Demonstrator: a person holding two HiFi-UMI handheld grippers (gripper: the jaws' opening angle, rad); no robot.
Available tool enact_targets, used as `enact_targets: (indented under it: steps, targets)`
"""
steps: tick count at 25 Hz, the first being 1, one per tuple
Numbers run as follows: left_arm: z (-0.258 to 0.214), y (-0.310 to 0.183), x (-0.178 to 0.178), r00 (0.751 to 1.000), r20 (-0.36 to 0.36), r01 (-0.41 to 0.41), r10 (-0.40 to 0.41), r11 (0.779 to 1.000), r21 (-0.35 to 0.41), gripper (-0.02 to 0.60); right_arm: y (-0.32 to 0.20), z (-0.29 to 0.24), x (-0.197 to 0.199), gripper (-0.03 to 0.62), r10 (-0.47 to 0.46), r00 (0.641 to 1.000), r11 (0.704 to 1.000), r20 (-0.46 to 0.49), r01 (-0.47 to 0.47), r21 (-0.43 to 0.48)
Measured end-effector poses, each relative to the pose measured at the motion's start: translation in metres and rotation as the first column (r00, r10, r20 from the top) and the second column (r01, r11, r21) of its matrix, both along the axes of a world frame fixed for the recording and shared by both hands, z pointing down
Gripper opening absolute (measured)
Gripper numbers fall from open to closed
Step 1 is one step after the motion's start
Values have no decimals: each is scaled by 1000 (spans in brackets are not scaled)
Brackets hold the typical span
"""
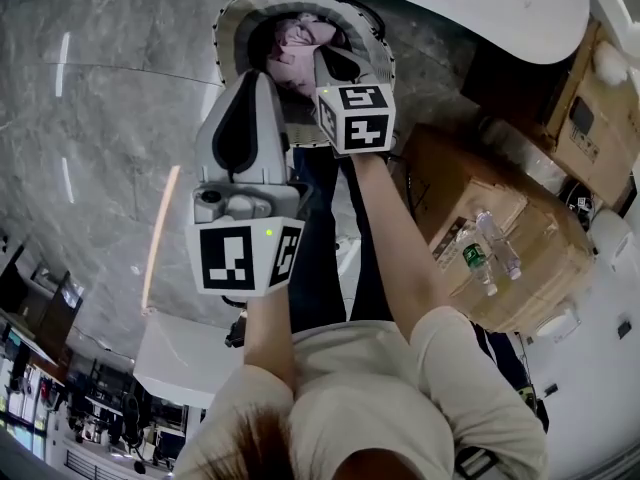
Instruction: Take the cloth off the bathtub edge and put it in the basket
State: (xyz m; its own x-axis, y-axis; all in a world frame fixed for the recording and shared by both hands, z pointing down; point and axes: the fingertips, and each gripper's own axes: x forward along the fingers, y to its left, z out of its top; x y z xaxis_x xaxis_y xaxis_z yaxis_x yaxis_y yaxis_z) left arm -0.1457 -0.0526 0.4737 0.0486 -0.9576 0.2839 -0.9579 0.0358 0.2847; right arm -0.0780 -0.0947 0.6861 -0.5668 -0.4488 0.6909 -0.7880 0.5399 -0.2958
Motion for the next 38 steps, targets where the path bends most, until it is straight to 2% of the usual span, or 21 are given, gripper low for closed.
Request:
enact_targets:
  steps: [7,15,21,25,29,35,38]
  targets:
    - [-35,-10,6,1000,21,-22,21,999,42,8,-9,-69,12,-3,69,994,996,83,-74,52]
    - [-82,-16,28,990,69,-129,123,988,87,8,-8,-156,26,-3,88,983,987,159,-108,121]
    - [-114,-13,51,975,66,-217,211,971,100,8,-7,-227,39,-3,65,981,978,181,-99,185]
    - [-142,-12,45,978,57,-208,202,970,126,8,-4,-280,52,-3,39,981,968,192,-85,238]
    - [-172,-7,39,977,66,-211,203,967,144,8,7,-331,68,-3,54,969,962,240,-116,248]
    - [-221,2,44,972,65,-233,225,952,198,8,29,-396,75,-3,2,961,942,277,-94,322]
    - [-244,1,51,964,76,-266,255,935,235,8,38,-425,82,-3,-11,957,925,291,-101,366]
